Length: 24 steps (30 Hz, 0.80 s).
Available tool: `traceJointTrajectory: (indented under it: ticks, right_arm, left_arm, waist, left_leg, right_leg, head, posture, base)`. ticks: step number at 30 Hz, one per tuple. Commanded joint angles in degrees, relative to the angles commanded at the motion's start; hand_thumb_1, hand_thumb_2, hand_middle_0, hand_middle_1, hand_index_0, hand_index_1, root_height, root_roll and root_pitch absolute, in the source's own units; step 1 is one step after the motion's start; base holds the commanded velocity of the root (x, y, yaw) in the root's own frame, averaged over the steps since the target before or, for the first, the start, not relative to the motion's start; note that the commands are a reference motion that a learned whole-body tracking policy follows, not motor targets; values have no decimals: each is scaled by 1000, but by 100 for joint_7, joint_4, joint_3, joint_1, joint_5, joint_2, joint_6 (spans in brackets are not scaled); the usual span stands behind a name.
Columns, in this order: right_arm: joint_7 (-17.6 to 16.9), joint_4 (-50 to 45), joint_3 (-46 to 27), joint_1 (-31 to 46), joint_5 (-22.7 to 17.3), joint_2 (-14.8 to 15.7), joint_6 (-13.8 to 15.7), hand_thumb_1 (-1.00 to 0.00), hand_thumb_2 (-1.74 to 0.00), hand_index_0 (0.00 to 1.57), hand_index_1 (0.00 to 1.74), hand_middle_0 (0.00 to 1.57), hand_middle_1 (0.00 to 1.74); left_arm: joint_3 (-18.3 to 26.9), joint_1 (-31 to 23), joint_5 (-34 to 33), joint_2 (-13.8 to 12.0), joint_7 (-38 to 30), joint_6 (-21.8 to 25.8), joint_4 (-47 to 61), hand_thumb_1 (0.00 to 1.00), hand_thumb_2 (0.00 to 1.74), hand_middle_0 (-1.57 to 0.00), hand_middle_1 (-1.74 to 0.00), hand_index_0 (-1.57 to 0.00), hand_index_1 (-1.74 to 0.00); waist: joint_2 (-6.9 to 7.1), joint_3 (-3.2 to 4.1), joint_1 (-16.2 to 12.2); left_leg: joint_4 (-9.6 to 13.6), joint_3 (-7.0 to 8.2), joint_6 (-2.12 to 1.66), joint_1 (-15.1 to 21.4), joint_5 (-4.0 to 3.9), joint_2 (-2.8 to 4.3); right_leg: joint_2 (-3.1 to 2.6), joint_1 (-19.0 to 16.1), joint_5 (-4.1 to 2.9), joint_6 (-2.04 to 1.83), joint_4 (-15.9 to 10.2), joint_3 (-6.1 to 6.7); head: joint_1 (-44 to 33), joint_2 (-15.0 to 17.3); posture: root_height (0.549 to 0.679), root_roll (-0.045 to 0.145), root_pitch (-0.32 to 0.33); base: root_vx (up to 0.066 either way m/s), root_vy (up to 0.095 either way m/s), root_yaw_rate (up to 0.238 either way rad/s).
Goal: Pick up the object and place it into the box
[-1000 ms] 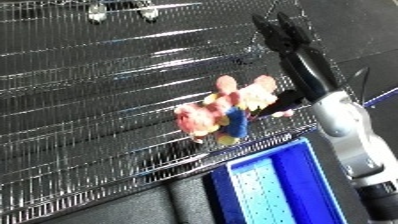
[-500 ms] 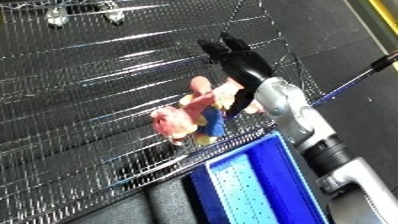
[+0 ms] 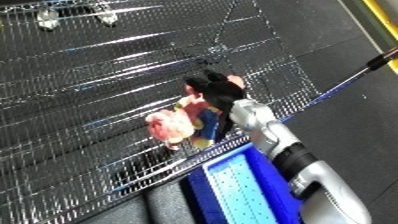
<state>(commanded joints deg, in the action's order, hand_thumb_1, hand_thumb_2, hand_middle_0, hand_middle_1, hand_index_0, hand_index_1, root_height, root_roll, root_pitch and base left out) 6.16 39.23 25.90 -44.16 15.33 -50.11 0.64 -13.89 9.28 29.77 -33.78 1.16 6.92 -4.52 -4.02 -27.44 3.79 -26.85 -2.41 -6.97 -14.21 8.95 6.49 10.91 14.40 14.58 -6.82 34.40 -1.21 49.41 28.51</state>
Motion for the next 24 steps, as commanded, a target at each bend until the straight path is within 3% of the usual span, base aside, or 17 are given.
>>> traceJointTrajectory:
  ticks: [14, 17, 24]
  right_arm:
    - [-202, 1508, 428, -1054, -68, 535, -79, 0, 0, 0, 0, 0, 0]
    - [-234, 1747, 545, -1327, -150, 553, -48, -150, -261, 235, 261, 235, 261]
    - [-233, 1754, 635, -1443, -239, 551, -43, -500, -870, 785, 870, 785, 870]
  left_arm:
    - [-85, 89, -65, -18, -155, 98, 61, 1000, 1740, -1570, -1740, -1570, -1740]
    - [-51, 71, -68, -35, -206, 116, 88, 1000, 1740, -1570, -1740, -1570, -1740]
    - [38, -35, -50, -26, -243, 96, 92, 1000, 1740, -1570, -1740, -1570, -1740]
  waist:
    - [-328, -135, 211]
    - [-385, -147, 248]
    - [-417, -176, 258]
  left_leg:
    - [-51, -68, 26, -257, -62, -133]
    - [-65, -79, 30, -329, -76, -159]
    - [-66, -104, 34, -401, -86, -187]
  right_leg:
    - [41, 232, -43, -4, 45, 8]
    - [57, 295, -46, -5, 60, 5]
    - [61, 320, -31, 9, 71, -16]
  head:
    - [214, -672]
    - [247, -757]
    - [251, -622]
  posture:
    - [656, 52, 1]
    - [656, 53, 10]
    - [657, 54, 19]
  base:
    - [11, 2, 24]
    - [17, 7, 20]
    - [22, -1, 34]
